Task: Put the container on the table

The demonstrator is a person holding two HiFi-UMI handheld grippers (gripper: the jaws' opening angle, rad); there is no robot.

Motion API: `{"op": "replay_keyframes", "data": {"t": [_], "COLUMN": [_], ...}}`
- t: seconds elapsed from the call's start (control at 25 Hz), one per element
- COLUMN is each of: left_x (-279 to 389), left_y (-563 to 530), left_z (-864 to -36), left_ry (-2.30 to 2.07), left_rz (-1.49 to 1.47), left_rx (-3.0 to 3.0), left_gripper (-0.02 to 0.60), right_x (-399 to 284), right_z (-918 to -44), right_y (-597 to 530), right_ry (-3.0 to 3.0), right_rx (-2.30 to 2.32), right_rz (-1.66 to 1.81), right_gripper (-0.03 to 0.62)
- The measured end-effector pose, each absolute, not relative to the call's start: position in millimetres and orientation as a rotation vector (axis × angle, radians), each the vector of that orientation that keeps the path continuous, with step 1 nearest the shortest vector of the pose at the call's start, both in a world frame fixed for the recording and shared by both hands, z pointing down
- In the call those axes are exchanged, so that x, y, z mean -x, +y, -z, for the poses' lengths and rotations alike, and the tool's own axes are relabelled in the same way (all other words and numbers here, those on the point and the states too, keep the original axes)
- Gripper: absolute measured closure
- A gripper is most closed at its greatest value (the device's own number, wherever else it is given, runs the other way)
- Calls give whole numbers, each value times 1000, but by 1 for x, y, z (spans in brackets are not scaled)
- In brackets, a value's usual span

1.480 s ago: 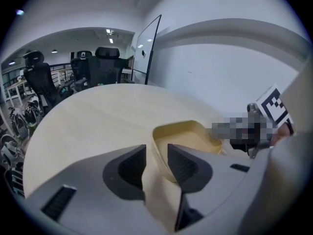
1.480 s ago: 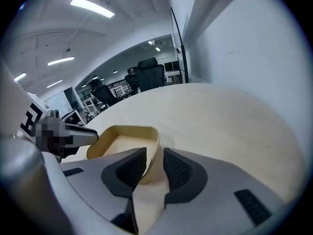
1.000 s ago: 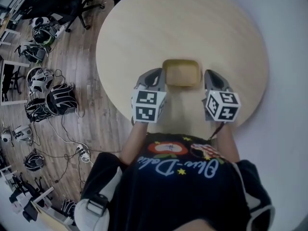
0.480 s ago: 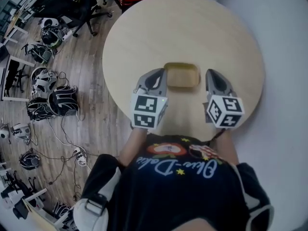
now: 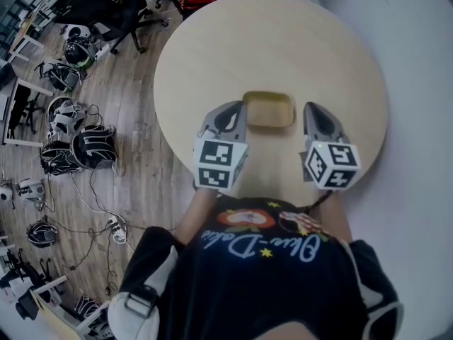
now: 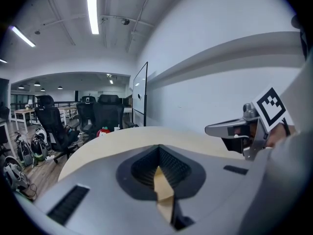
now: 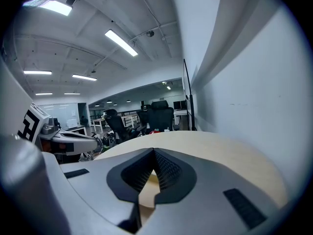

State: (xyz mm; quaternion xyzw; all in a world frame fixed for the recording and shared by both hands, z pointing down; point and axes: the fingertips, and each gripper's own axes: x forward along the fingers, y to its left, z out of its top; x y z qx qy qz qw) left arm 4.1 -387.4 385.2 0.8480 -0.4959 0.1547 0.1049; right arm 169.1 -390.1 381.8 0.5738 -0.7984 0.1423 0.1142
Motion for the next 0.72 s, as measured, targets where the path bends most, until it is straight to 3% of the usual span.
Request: {"op": "replay_keyframes", "data": {"t": [0.72], "left_x": [-6], "left_y": [-401], "left_z": [-394], "left_ry": [-1446], "left_rz": [-493], "left_rx": [-2488], "left_gripper": [581], "right_x": [-171], "right_z": [-386], "right_y": [-403], "right_ry": [-2315], "right_rx": [-1665], "right_rz": [-415], "right_gripper": [594]}}
